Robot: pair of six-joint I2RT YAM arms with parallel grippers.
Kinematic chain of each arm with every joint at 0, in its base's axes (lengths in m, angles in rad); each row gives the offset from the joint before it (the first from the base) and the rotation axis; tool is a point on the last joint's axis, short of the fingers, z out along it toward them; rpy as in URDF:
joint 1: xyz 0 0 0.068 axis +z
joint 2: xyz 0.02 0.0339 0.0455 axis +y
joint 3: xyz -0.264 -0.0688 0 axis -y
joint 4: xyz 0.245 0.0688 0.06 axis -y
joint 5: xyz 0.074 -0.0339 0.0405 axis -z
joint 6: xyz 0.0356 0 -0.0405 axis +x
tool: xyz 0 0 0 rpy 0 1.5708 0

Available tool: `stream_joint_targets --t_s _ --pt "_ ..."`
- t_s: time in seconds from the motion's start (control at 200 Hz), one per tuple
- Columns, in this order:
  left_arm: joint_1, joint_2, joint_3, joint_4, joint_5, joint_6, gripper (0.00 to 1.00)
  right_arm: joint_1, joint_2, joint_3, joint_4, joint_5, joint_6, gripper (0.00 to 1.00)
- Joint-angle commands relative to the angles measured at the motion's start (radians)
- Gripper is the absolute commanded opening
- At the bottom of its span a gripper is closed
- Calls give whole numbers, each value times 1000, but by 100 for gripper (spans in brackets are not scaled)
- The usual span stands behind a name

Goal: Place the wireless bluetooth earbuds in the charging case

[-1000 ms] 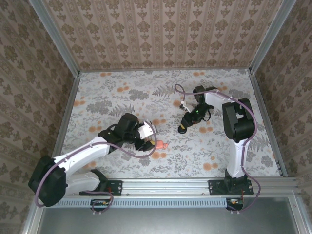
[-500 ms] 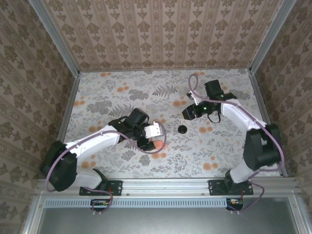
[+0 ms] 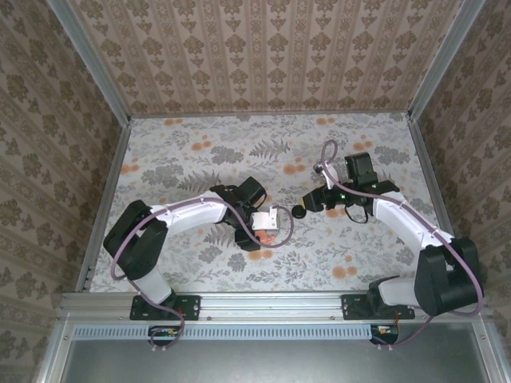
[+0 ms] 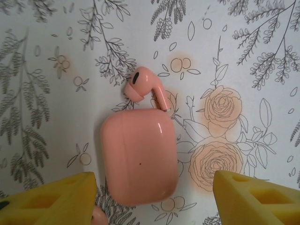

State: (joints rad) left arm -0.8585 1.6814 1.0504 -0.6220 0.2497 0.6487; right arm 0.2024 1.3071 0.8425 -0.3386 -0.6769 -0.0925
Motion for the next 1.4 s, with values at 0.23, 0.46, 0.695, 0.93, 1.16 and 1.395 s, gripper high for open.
stream_joint_targets --t_s 0.23,0.46,0.695,0.93,1.16,1.395 --pt "-25 102 70 -54 -46 25 66 -4 -105 -46 27 53 -4 61" --pt "-37 159 88 -54 -87 25 63 -4 -146 -61 23 66 -12 61" --pt "-40 167 92 -50 -104 34 42 -4 -184 -75 27 87 -16 60" --pt "-43 109 55 -18 -110 54 32 -5 -201 -91 36 89 -8 60" --pt "-43 3 -6 45 -110 62 28 -5 -197 -120 79 97 73 61" --pt "-46 -173 -100 162 -57 56 27 -5 -72 -36 -47 -2 217 63"
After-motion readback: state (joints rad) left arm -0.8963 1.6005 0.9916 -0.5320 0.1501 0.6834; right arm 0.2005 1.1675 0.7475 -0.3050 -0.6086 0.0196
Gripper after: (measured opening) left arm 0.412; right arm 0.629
